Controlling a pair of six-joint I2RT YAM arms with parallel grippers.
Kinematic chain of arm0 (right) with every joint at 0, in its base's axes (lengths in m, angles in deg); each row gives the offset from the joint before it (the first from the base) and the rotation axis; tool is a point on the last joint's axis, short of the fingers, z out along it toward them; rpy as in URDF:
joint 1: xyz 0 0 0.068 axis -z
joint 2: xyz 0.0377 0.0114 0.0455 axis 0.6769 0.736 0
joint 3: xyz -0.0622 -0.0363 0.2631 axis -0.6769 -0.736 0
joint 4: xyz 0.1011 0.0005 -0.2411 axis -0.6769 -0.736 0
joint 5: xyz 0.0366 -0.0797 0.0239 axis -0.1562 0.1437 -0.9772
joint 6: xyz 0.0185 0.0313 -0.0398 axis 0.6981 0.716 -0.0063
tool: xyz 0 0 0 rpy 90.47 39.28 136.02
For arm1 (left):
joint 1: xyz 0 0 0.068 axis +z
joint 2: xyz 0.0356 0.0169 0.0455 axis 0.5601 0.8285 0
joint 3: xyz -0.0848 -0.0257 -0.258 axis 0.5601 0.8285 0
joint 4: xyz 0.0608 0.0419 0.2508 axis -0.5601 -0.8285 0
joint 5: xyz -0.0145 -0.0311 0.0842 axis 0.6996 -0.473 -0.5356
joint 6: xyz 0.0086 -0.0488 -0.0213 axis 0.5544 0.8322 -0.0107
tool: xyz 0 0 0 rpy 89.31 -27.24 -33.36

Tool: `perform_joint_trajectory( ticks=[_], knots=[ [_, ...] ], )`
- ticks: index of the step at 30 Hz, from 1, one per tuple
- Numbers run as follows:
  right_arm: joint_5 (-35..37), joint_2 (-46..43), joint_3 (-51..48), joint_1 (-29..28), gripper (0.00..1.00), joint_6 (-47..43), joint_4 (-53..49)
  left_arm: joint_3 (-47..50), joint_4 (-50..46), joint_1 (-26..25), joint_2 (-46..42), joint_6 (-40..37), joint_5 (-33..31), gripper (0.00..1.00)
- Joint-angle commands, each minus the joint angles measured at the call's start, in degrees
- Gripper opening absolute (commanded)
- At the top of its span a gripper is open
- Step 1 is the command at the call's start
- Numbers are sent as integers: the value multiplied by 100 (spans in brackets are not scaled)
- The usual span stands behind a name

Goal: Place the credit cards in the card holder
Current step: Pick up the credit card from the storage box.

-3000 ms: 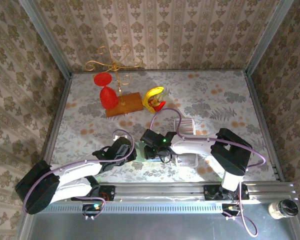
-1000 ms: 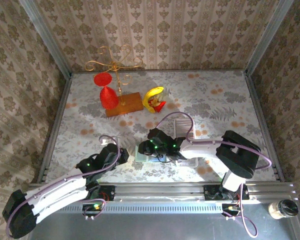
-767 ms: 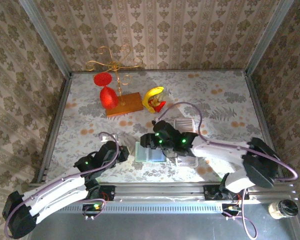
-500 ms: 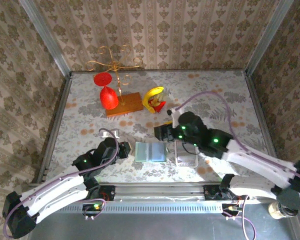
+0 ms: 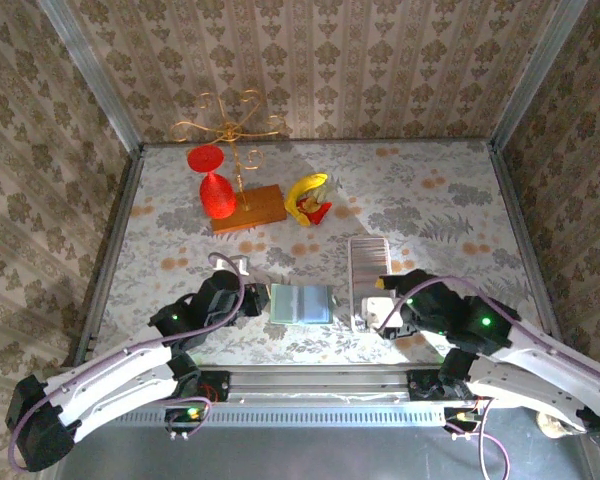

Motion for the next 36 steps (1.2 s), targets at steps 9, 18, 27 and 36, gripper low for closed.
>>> perform_joint_trajectory(
  ticks=[9,18,27,36],
  knots=[
    [-70,1286,-615,673,77,-1344,1532,114,48,-27,-18,-149,276,12],
    [-229,1665,-651,686,88,-1287,1663,257,158,-29,-36,-78,291,12],
    [-186,1950,-703,674,90,-1338,1698,270,180,-31,-36,-64,290,12],
    [-5,2485,-659,565,94,-1426,1939,305,180,-30,-28,-65,274,10]
  ],
)
